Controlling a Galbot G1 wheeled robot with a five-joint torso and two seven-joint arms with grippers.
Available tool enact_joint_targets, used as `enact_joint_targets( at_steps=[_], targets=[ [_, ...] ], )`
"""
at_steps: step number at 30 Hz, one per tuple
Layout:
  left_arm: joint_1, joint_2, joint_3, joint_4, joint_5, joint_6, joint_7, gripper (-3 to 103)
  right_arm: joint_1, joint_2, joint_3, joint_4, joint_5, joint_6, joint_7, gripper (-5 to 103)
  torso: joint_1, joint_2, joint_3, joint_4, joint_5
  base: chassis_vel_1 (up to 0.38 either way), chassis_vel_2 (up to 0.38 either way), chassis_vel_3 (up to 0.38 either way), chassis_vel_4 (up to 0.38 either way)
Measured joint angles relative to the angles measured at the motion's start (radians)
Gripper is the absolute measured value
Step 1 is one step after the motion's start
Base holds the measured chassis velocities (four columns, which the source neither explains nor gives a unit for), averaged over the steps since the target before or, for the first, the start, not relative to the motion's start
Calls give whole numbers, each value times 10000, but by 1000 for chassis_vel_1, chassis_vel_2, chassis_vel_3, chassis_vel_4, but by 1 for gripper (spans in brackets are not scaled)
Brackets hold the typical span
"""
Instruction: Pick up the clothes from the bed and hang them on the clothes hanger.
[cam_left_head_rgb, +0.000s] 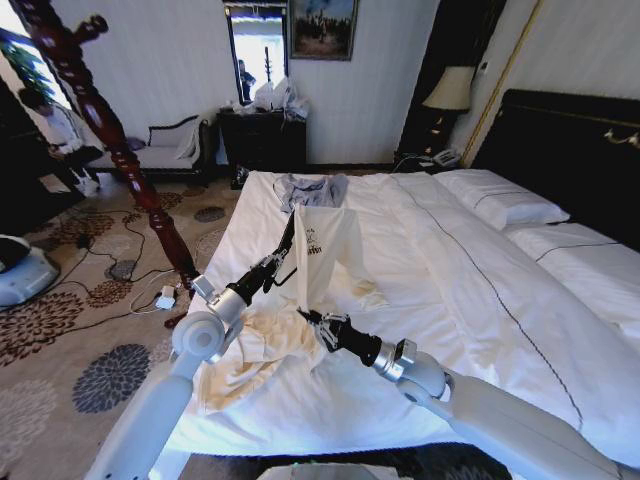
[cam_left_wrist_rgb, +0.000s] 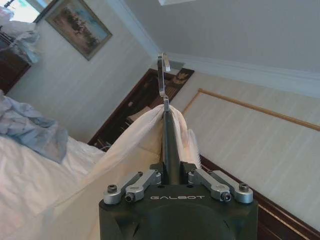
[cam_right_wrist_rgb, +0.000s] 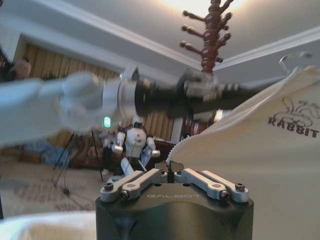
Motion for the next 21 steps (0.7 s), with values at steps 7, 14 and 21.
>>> enact_joint_targets(
  at_steps=[7,14,21],
  targets=[
    [207,85,68,-70,279,7,138,17,58,291,-68,-334,-567,407,113,14,0,-1,0,2,-1,0,0,0,0],
    [178,293,13,75,342,-35,209,17,170,-790,277,-316,70,1311,-1720,41,0,-1,0,0,-1,0,0,0,0],
    [83,781,-8,136,429,-109,382,17,601,-1581,1681,-510,2217,1173,-2839,68,0,-1,0,-3,-1,0,0,0,0]
  ],
)
